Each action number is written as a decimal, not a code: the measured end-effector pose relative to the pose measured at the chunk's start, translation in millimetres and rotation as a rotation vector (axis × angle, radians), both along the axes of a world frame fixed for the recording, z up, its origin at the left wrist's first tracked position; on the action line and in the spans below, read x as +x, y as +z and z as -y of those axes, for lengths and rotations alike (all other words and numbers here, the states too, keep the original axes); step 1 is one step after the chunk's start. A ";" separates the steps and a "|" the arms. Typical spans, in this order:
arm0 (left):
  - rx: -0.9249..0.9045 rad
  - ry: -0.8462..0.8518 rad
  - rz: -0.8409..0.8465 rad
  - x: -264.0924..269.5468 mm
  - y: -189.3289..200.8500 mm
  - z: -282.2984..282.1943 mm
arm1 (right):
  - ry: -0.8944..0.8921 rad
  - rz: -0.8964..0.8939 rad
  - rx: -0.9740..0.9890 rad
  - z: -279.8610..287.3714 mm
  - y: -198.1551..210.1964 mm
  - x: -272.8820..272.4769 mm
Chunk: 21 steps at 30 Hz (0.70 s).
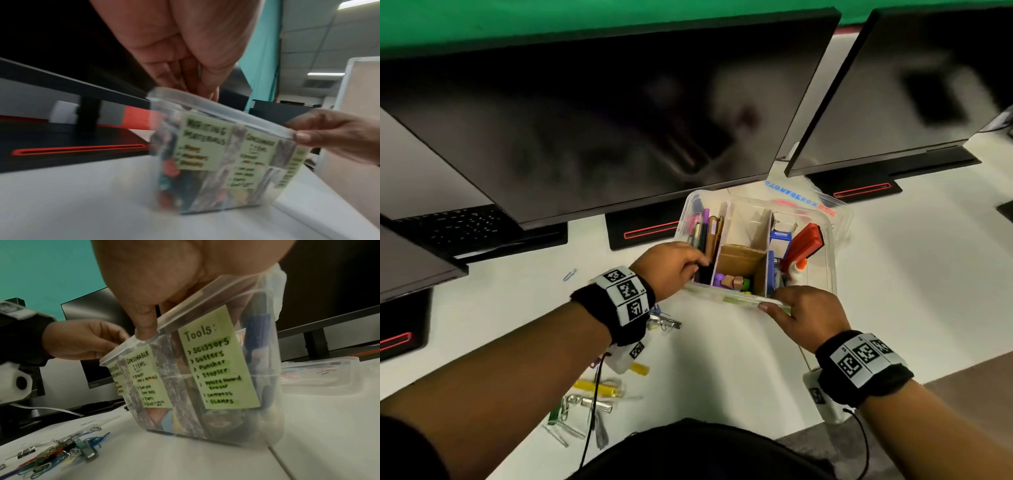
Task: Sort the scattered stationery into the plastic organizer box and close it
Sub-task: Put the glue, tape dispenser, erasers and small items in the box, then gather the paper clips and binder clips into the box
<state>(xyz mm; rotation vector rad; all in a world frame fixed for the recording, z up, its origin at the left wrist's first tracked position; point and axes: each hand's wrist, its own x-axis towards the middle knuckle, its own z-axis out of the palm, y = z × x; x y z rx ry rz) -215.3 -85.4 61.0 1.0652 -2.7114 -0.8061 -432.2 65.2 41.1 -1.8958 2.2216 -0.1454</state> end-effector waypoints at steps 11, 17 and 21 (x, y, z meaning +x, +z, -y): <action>-0.021 0.132 -0.059 71.7 4.6 2.1 | -0.054 0.035 0.028 15.4 6.9 33.6; 0.089 0.250 0.165 146.2 -7.7 7.7 | -0.041 0.287 -0.359 22.0 19.0 53.0; 0.174 0.322 0.337 201.2 -32.8 -6.2 | 0.226 0.262 -0.383 36.9 11.4 111.8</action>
